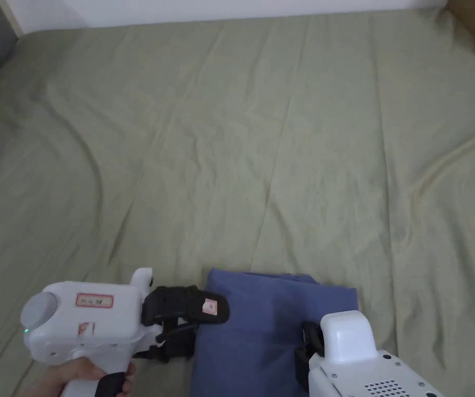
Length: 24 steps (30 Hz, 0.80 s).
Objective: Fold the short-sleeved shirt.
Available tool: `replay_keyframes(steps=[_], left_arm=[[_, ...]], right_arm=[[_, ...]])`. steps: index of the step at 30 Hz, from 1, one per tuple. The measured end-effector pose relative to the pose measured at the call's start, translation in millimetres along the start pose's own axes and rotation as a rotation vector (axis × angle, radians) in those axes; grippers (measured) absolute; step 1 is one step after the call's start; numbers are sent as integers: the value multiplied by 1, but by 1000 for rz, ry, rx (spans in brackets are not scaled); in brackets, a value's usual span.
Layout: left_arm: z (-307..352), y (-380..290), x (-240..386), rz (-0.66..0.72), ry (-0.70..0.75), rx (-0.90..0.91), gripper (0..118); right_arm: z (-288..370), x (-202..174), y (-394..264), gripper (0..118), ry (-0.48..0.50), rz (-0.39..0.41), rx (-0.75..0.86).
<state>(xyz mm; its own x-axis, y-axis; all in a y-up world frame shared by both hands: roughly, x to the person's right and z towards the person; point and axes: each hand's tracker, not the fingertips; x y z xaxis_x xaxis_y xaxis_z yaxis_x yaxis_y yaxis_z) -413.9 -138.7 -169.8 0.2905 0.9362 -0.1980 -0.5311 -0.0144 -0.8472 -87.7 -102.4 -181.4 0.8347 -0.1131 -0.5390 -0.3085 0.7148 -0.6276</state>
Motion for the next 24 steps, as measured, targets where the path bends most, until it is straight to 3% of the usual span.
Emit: replay_keyframes(steps=[2, 4, 7, 8, 9, 10, 11, 14, 18, 21, 24], left_arm=[[-13, 5, 0, 33, -95, -45, 118], [-33, 9, 0, 62, -88, -100, 118], [-43, 10, 11, -55, -39, -129, 117], [-42, 9, 15, -79, -10, -127, 106], [-38, 7, 17, -123, 25, -124, 73], [-33, 8, 14, -118, 100, -104, 28], [-31, 9, 6, -68, 162, -99, 26], [-22, 5, 2, -40, 112, -104, 26], [7, 3, 24, -140, 199, -65, 26], [43, 7, 33, -170, 299, -46, 26], [91, 11, 46, -205, 421, -19, 26]], right_arm=[[1, -3, 2, 0, -10, 3, -3], [0, -2, 1, 0, -13, 3, -3], [3, 1, 3, 0, -8, -11, -1], [5, 1, 4, 0, -11, -44, 5], [7, 3, 4, 0, -8, -72, 9], [9, 3, 4, 0, -14, -86, 16], [13, 3, 6, 0, -30, -102, 26], [37, 3, 19, 0, -78, -142, 149], [78, -5, 47, 0, -137, -88, 328], [101, -15, 58, 0, -176, -113, 424], [119, -27, 66, 0, -208, -85, 506]])
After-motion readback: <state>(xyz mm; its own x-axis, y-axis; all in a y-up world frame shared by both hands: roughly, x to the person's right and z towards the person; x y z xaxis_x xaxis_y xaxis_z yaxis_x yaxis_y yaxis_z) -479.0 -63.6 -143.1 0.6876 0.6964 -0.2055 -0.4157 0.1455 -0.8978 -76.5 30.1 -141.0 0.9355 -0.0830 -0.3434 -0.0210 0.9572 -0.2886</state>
